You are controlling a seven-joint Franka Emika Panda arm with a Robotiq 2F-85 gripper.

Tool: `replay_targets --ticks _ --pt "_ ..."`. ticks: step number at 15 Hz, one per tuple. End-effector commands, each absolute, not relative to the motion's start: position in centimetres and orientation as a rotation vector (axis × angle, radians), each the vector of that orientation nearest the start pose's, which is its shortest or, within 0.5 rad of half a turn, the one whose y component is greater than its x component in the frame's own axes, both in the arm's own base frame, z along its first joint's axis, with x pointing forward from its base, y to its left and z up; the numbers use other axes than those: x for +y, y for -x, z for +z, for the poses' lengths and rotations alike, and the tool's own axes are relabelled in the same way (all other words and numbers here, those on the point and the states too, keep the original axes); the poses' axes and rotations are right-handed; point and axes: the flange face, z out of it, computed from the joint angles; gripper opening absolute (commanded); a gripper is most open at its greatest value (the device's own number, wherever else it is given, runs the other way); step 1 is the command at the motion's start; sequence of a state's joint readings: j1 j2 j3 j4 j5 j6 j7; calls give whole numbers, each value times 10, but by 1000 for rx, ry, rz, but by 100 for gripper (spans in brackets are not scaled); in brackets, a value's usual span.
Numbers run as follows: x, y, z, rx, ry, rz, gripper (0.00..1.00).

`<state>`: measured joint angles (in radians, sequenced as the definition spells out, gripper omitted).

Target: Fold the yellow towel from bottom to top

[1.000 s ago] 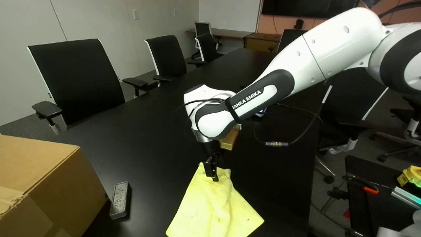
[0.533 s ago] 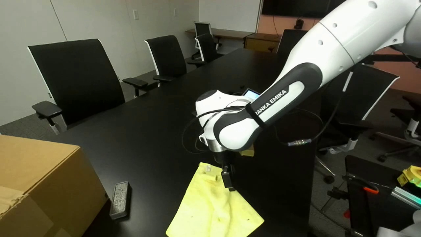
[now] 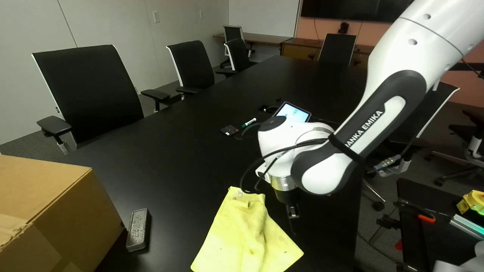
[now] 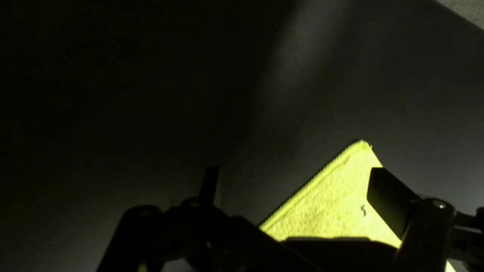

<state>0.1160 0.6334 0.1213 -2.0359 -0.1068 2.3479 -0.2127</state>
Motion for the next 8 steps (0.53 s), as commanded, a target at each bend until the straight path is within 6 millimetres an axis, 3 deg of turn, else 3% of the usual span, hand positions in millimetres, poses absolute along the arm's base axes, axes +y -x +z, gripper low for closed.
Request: replay_targets --ticks 1,5,8 --pt "121 -479 107 -1053 2999 393 100" --pt "117 -450 90 -1357 2957 288 100" --pt "119 -449 90 -1588 2897 190 100"
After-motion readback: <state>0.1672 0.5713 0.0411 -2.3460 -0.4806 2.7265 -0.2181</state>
